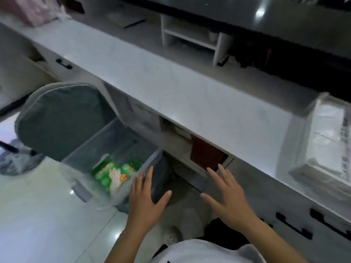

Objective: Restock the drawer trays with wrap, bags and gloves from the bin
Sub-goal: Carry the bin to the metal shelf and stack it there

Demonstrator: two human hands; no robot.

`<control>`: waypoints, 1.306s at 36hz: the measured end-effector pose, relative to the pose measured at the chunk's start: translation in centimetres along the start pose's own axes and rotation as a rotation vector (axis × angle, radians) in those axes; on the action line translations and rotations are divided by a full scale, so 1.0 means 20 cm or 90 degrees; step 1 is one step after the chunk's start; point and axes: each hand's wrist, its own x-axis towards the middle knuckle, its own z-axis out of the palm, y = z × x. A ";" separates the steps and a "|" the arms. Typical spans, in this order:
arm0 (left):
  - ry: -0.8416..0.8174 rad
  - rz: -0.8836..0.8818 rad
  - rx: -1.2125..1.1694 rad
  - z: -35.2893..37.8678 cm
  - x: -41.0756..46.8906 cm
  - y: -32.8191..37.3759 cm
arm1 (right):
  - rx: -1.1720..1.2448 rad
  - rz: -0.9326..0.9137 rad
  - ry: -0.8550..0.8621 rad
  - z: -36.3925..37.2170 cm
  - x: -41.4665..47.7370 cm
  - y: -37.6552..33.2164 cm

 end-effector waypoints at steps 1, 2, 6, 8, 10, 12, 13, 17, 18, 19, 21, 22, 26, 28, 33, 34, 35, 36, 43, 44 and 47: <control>0.009 -0.032 -0.013 -0.03 -0.04 -0.07 | -0.003 -0.007 -0.018 0.02 0.02 -0.03; 0.019 -0.062 -0.027 -0.06 -0.08 -0.13 | -0.004 -0.015 -0.033 0.04 0.04 -0.07; 0.066 -0.182 -0.110 -0.13 -0.18 -0.32 | -0.023 -0.063 -0.069 0.13 0.15 -0.22; 0.089 -0.232 -0.156 -0.14 -0.19 -0.41 | -0.046 -0.089 -0.091 0.18 0.23 -0.29; 0.105 -0.298 -0.208 -0.17 -0.20 -0.48 | -0.084 -0.108 -0.120 0.22 0.32 -0.35; 0.127 -0.345 -0.256 -0.19 -0.19 -0.56 | -0.120 -0.116 -0.160 0.26 0.44 -0.40; 0.141 -0.366 -0.278 -0.21 -0.19 -0.59 | -0.137 -0.118 -0.181 0.29 0.51 -0.43; 0.180 -0.471 -0.337 -0.29 -0.10 -0.73 | -0.207 -0.132 -0.247 0.41 0.86 -0.53; 0.188 -0.492 -0.343 -0.31 -0.07 -0.77 | -0.216 -0.130 -0.258 0.46 0.96 -0.55; 0.194 -0.512 -0.346 -0.33 -0.04 -0.81 | -0.217 -0.124 -0.267 0.50 1.07 -0.57; 0.197 -0.553 -0.357 -0.37 0.04 -0.89 | -0.191 -0.093 -0.296 0.59 1.27 -0.59; 0.197 -0.575 -0.368 -0.38 0.09 -0.93 | -0.174 -0.068 -0.313 0.64 1.37 -0.61; 0.186 -0.652 -0.403 -0.43 0.30 -1.07 | -0.175 -0.020 -0.350 0.81 1.69 -0.65; 0.187 -0.678 -0.417 -0.44 0.42 -1.14 | -0.183 -0.006 -0.332 0.88 1.81 -0.67; 0.222 -0.724 -0.440 -0.45 0.68 -1.29 | -0.128 0.024 -0.322 0.96 2.05 -0.71; 0.233 -0.732 -0.442 -0.45 0.72 -1.31 | -0.139 0.021 -0.300 0.97 2.09 -0.72; 0.246 -0.741 -0.442 -0.45 0.75 -1.32 | -0.165 0.018 -0.265 0.98 2.13 -0.72; 0.257 -0.752 -0.439 -0.45 0.77 -1.33 | -0.193 0.019 -0.228 0.98 2.16 -0.72; 0.274 -0.816 -0.490 -0.48 0.81 -1.42 | -0.061 0.155 -0.116 1.02 2.37 -0.71; 0.273 -0.829 -0.519 -0.49 0.81 -1.43 | -0.043 0.170 -0.119 1.02 2.39 -0.71; 0.276 -0.859 -0.611 -0.53 0.80 -1.44 | -0.007 0.236 -0.136 1.02 2.42 -0.70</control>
